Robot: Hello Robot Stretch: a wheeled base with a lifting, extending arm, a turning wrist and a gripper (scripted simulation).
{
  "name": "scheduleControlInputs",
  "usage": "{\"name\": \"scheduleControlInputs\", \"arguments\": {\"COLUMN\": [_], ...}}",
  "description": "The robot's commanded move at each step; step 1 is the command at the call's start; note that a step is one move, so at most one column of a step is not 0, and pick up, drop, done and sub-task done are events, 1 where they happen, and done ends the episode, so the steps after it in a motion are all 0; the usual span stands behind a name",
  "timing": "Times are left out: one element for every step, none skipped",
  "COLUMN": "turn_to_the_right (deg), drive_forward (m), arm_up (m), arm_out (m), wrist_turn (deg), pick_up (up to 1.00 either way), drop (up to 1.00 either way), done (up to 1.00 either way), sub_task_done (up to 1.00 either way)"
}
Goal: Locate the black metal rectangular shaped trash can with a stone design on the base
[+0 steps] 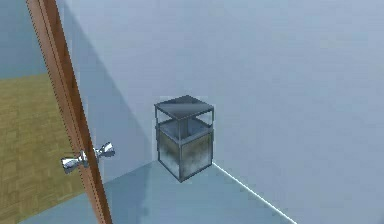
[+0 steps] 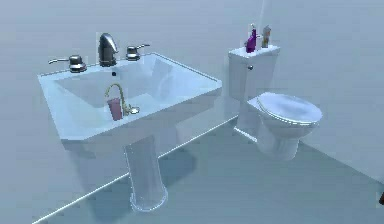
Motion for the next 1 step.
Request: {"name": "scheduleControlInputs", "arguments": {"turn_to_the_right": [0.0], "drive_forward": [0.00], "arm_up": [0.00], "arm_out": [0.00], "wrist_turn": [0.0], "pick_up": [0.00], "drop": [0.00], "done": [1.00], "sub_task_done": [0.00]}}
